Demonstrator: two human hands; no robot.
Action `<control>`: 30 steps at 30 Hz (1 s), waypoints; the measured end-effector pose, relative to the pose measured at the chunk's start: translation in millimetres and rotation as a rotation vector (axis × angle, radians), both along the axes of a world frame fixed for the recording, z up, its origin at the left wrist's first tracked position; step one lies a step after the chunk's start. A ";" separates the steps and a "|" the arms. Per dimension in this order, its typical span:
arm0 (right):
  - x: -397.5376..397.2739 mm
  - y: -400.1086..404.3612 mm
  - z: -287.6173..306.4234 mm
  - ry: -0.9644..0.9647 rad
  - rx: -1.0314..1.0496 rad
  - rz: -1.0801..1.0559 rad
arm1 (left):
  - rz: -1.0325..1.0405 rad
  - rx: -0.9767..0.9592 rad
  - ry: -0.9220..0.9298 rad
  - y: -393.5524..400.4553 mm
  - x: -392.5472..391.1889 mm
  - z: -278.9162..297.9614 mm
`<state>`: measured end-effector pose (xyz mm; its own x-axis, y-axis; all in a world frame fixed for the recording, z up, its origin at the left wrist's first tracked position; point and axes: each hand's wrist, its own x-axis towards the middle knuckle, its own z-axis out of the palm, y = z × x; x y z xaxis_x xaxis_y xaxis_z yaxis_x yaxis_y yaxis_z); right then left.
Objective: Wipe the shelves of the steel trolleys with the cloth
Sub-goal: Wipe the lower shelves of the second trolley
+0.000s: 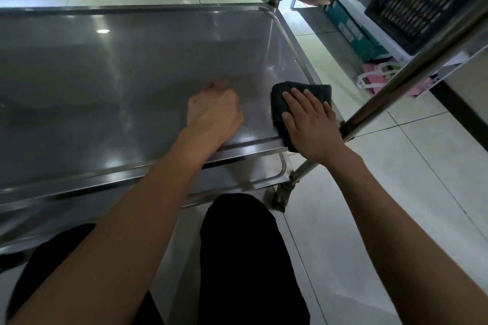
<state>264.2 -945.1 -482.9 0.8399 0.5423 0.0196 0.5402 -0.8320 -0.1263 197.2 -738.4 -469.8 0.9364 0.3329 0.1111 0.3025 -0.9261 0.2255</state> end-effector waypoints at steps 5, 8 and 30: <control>-14.3 15.4 0.3 -0.020 0.012 -0.029 | -0.039 -0.055 0.003 7.3 -2.6 3.6; -30.2 30.5 -1.7 -0.079 0.052 -0.045 | -0.109 -0.079 0.030 17.3 -13.2 8.9; -34.2 68.4 -6.0 -0.106 0.136 0.039 | -0.121 0.018 -0.076 40.4 -123.5 -10.7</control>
